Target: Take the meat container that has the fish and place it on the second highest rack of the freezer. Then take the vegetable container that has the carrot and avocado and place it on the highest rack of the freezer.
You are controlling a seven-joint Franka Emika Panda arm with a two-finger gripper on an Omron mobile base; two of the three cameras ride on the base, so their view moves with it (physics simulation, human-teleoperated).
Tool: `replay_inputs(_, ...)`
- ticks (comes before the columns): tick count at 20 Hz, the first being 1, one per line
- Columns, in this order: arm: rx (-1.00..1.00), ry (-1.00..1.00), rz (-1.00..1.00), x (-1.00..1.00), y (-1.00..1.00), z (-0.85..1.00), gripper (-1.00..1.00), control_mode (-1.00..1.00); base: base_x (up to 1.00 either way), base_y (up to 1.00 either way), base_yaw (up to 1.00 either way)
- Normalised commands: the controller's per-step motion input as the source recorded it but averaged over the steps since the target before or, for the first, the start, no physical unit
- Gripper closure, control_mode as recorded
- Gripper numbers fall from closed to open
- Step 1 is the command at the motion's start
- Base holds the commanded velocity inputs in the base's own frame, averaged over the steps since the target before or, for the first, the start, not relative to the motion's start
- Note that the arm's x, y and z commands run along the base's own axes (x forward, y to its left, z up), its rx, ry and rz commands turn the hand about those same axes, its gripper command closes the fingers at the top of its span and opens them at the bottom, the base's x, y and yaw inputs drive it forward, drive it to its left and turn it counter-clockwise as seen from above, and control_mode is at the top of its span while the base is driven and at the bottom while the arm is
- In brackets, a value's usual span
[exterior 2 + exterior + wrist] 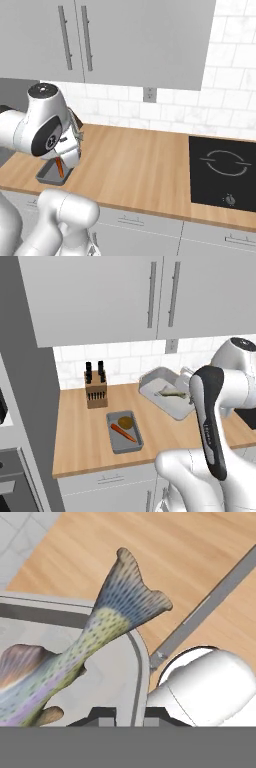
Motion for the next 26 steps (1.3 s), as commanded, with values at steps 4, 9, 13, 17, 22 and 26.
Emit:
replay_inputs(4,0.0,0.22,0.0,-0.35,0.03,0.65,1.0,-1.0,0.0,0.0,0.0)
replay_inputs(9,0.01,0.15,0.0,-0.57,0.0,0.15,1.0,-1.0,0.0,0.0,0.0)
replay_inputs(13,0.03,0.01,0.02,-0.88,0.0,0.0,1.0,-1.0,0.0,0.0,0.0)
replay_inputs(17,0.03,0.0,0.28,-0.28,0.07,0.01,1.0,-1.0,0.0,0.0,0.0)
replay_inputs(22,0.02,0.02,0.26,-0.05,0.06,0.05,1.0,-1.0,0.0,0.0,0.0)
replay_inputs(26,0.0,0.0,0.0,0.0,0.0,0.0,1.0,1.0,-0.75,0.0,0.09)
